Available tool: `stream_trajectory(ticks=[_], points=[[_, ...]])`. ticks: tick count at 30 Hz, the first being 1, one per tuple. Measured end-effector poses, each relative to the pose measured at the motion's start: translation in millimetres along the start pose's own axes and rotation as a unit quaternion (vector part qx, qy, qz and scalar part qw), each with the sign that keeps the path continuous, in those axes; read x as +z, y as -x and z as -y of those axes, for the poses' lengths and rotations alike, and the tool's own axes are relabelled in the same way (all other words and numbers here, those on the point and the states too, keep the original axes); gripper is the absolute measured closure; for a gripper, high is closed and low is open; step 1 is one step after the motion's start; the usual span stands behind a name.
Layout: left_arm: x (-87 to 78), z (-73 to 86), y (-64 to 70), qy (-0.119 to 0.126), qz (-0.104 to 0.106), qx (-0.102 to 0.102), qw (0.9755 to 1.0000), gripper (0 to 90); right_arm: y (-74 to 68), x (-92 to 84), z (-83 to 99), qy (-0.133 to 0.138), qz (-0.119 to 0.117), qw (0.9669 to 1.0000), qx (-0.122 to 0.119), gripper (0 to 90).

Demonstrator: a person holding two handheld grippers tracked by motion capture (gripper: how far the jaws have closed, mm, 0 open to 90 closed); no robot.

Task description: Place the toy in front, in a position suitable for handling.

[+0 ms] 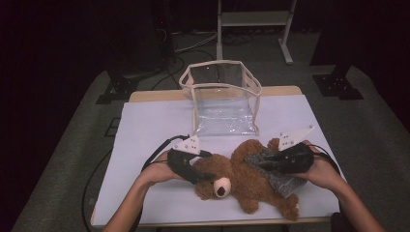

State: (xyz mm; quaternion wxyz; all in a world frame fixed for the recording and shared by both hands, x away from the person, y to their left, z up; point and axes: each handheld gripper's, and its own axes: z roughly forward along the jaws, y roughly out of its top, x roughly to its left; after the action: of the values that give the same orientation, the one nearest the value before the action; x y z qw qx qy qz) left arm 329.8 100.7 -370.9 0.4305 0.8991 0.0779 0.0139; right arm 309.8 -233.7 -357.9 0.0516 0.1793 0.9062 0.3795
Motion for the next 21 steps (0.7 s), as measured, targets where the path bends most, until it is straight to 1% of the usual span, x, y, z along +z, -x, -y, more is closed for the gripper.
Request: stream_trajectory(ticks=[3,6,9,10,11,12,13,14,15,17,19,21], points=[[9.8,-3.8,-2.2,0.0,0.009,-0.015,0.9998,19.0,-5.7,-1.0,3.0,0.003,0.002,1.0,-0.003,77.5],[20.0,-4.5,-5.3,-0.006,0.026,-0.03,0.9992,17.2,-8.4,-1.4,6.0,0.006,0.001,1.0,-0.004,77.6],[25.0,-1.5,-10.8,-0.008,0.052,-0.06,0.9968,16.3,-9.4,-1.6,8.3,0.009,-0.001,1.0,-0.003,77.5],[25.8,-0.2,-12.6,-0.011,0.062,-0.07,0.9956,17.1,-9.6,-1.7,8.9,0.011,-0.002,0.9999,-0.002,77.6],[26.7,0.8,-13.5,-0.017,0.07,-0.076,0.9945,22.8,-9.3,-1.7,9.4,0.013,-0.002,0.9999,-0.002,77.5],[26.3,1.1,-13.9,-0.021,0.067,-0.077,0.9946,32.3,-9.4,-1.7,9.7,0.014,-0.003,0.9999,-0.001,77.5],[25.1,0.9,-13.8,-0.022,0.063,-0.078,0.9947,43.8,-9.5,-1.6,9.9,0.016,-0.002,0.9999,-0.001,77.4],[23.9,0.5,-13.7,-0.022,0.06,-0.071,0.9954,51.1,-9.8,-2.1,10.1,0.018,0.0,0.9998,0.0,77.4],[22.8,-0.8,-13.2,-0.021,0.051,-0.063,0.9965,54.7,-9.4,-2.7,10.7,0.021,0.0,0.9998,0.001,77.3],[21.0,-5.5,-13.0,-0.025,0.036,-0.048,0.9979,58.4,-8.4,-4.3,12.0,0.031,0.008,0.9995,0.008,77.2],[19.7,-12.7,-15.2,-0.035,0.024,-0.034,0.9986,59.9,-5.4,-5.4,13.3,0.043,0.015,0.9989,0.014,77.1],[18.7,-19.5,-20.5,-0.044,0.017,-0.031,0.9984,60.0,-3.0,-4.7,13.1,0.049,0.024,0.9983,0.02,77.2]])
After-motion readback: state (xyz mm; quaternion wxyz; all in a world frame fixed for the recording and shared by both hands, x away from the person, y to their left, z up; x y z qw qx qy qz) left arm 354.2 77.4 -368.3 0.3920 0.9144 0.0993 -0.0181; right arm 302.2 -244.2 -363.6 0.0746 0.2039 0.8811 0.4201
